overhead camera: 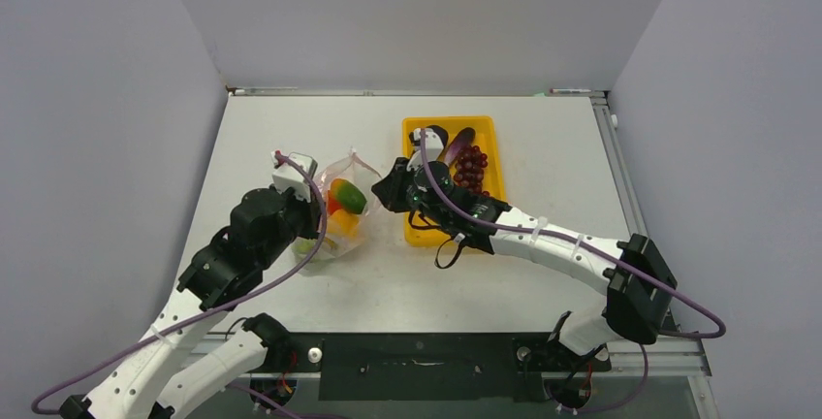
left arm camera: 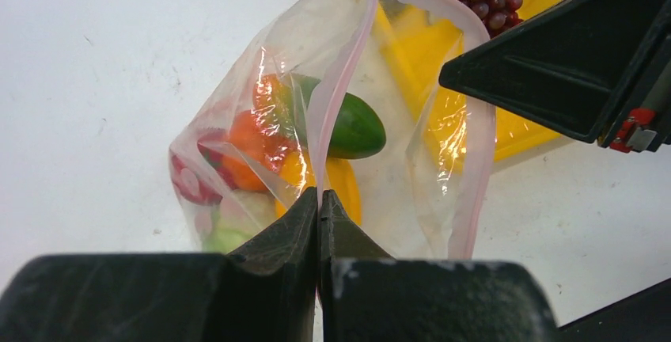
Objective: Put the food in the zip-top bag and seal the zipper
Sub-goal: Adjust the zipper food storage bag at the center of the board.
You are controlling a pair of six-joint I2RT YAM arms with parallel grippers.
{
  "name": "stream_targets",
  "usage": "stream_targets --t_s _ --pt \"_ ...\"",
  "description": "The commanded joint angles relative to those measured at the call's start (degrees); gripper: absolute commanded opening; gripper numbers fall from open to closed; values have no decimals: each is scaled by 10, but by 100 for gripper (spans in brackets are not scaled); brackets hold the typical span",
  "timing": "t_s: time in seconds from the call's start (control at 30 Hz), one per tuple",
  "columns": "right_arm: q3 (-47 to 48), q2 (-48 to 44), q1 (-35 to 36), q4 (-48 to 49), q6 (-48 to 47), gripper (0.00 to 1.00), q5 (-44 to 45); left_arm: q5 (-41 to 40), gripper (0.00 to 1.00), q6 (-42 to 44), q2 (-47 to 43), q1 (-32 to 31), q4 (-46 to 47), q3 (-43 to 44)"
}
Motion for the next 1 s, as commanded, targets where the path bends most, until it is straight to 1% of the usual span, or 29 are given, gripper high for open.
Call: stream_targets --t_s 0.0,0.13,0.3,0.73,0.83,0.97 --pt "45 -40 -4 -13 -45 5 35 -6 0 -3 -30 7 48 -5" --pt "65 -45 -4 -27 -61 5 37 -3 0 -4 -55 10 62 -14" --pt "100 -44 -2 -57 -80 5 29 -4 0 -6 -64 12 67 -15" --pt "203 -38 22 -121 -143 5 41 -13 0 -12 -106 19 86 -28" --pt "199 -39 28 -120 -149 5 52 -12 0 -12 -104 20 85 -28" --pt "148 -31 27 -108 -149 5 82 -7 4 -14 -89 22 78 -26"
